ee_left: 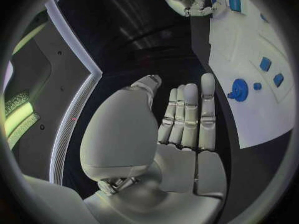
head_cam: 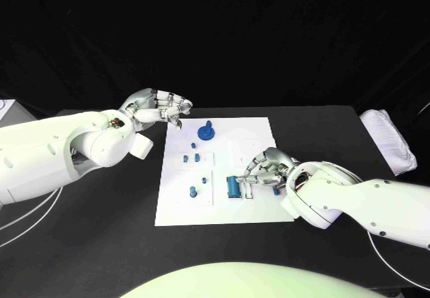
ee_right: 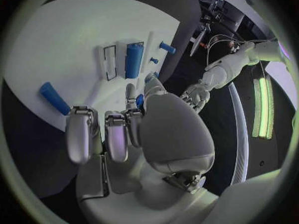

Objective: Assemble the parts on the task board

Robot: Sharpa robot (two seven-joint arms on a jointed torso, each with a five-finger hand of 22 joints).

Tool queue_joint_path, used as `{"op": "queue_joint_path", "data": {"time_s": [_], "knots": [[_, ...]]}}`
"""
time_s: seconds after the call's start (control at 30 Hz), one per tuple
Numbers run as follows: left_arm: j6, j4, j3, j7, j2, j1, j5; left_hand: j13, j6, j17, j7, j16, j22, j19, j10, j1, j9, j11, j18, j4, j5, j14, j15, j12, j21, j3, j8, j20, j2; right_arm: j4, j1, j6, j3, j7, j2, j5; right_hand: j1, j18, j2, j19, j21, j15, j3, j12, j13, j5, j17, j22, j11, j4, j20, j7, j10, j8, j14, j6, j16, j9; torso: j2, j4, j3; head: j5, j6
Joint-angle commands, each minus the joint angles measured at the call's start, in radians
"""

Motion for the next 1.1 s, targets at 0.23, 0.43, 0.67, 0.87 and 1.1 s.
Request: {"op": "queue_joint_path", "data": {"time_s": [0.23,0.43,0.67,0.87,1.1], "knots": [[0.018,0.002,0.001,0.028,0.004,0.0,0.011,0.002,-0.002,0.001,0.0,-0.005,-0.001,0.008,-0.003,0.001,0.001,0.002,0.013,-0.003,-0.003,0.008,0.002,-0.006,-0.005,0.002,0.005,0.0,0.006,0.052,0.013,-0.026,0.002,0.228,-0.139,-0.02,0.046,-0.014,-0.02,0.055,0.001,0.009,0.057,0.004,0.17,0.002,0.249,0.155,0.012,0.002,0.003,0.019,0.028,-0.045,0.103,-0.031,0.001,-0.03,-0.002,0.0002,-0.0021,-0.015,0.005],[0.019,0.009,0.001,0.045,0.004,0.0,0.019,0.004,-0.003,0.003,0.0,-0.009,-0.003,0.006,0.001,-0.01,0.002,0.002,0.013,0.001,-0.006,0.004,0.003,-0.005,-0.009,-0.008,0.005,0.001,-0.003,0.056,0.015,0.0,0.001,0.193,-0.228,-0.07,0.039,-0.015,-0.028,0.056,0.006,0.013,0.064,0.005,0.171,0.001,0.25,0.158,0.017,0.011,0.007,0.024,0.029,-0.057,0.103,-0.035,0.002,-0.037,0.0,-0.0012,-0.001,-0.028,0.009],[0.018,0.018,0.001,0.058,0.003,0.0,0.022,0.007,-0.003,0.005,-0.001,-0.014,-0.006,0.002,0.008,-0.024,0.002,0.001,0.013,0.001,-0.012,0.001,0.003,-0.004,-0.016,-0.022,0.006,0.002,-0.008,0.056,-0.018,-0.015,-0.002,0.093,-0.277,-0.166,0.03,-0.016,-0.032,0.058,0.013,0.014,0.082,0.011,0.175,0.012,0.251,0.163,0.017,0.027,0.01,0.022,0.033,-0.067,0.103,-0.015,0.002,-0.048,0.0,-0.0027,0.0009,-0.03,0.006],[0.016,0.022,0.001,0.064,0.0,0.0,0.023,0.017,0.001,-0.005,-0.006,-0.093,-0.057,-0.011,0.073,-0.039,0.005,-0.009,0.014,0.002,-0.149,0.007,-0.003,-0.022,-0.091,-0.082,0.008,0.0,0.013,0.049,-0.049,-0.044,-0.003,0.007,-0.267,-0.215,0.006,-0.015,-0.049,0.058,0.01,0.012,0.089,0.008,0.174,0.02,0.25,0.163,0.014,0.044,0.009,0.019,0.033,-0.072,0.103,0.002,0.001,-0.056,0.001,-0.0028,0.0012,-0.035,0.006],[0.022,0.022,0.001,0.065,-0.001,0.0,0.02,0.003,0.009,-0.042,-0.004,-0.433,-0.239,0.012,0.171,0.006,0.009,-0.005,0.013,0.003,-0.206,0.063,0.007,-0.219,-0.307,-0.231,0.006,0.016,0.079,0.024,-0.061,-0.048,-0.003,-0.048,-0.23,-0.241,-0.022,-0.014,-0.059,0.056,0.003,0.011,0.09,0.0,0.169,-0.001,0.245,0.16,0.012,0.046,0.008,0.016,0.03,-0.072,0.102,0.014,-0.001,-0.059,0.002,0.001,-0.001,-0.039,0.004]]}}
